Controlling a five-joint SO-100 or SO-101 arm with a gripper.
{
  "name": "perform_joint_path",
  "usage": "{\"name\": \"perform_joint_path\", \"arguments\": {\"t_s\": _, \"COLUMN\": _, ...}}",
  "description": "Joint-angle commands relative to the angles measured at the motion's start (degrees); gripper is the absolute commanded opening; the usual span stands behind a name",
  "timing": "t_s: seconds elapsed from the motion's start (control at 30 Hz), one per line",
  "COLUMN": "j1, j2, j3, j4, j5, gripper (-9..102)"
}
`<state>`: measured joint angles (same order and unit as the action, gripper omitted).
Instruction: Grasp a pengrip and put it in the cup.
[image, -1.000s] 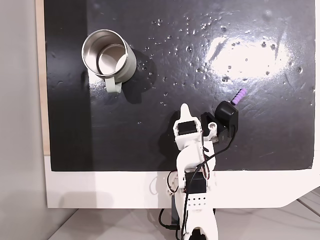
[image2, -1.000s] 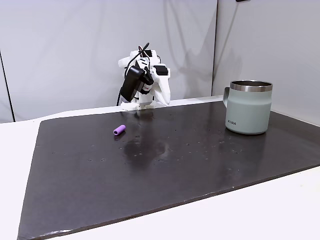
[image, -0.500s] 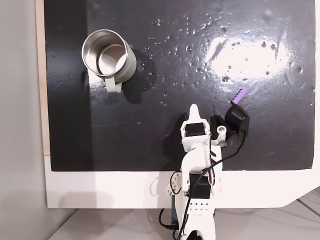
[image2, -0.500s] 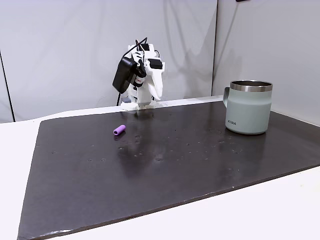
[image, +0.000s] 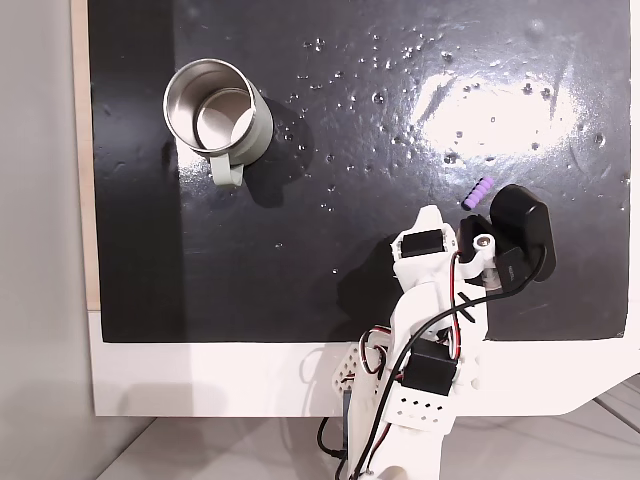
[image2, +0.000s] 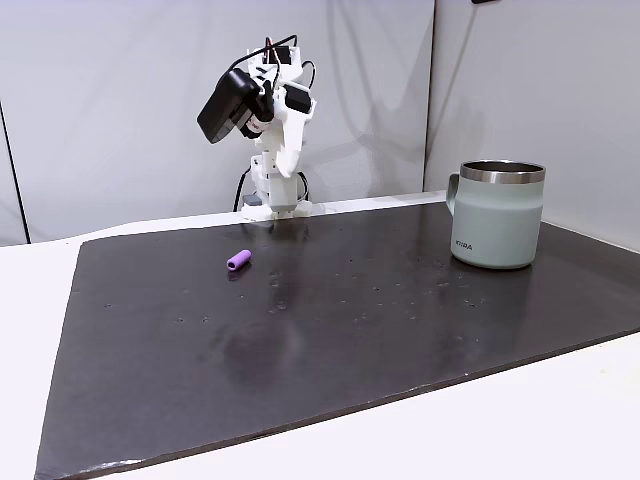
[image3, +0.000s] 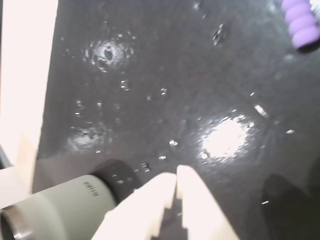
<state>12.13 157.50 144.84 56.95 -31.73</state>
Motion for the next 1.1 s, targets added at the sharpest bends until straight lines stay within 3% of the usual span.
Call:
{"name": "perform_joint_path", "arguments": {"t_s": 0.0, "j1": 4.04, "j2": -1.23, "j3": -3.34, "j4": 0.18, "j5": -8.0, "gripper": 0}}
{"name": "perform_joint_path", "arguments": {"t_s": 0.73, "j1": 16.52, "j2": -37.88, "j3": -10.99, "j4": -10.99, "j5": -29.79, "gripper": 2}}
{"name": "perform_joint_path", "arguments": {"t_s": 1.07, "j1": 18.9, "j2": -50.27, "j3": -23.47, "j4": -5.54, "j5": -39.46, "gripper": 3}}
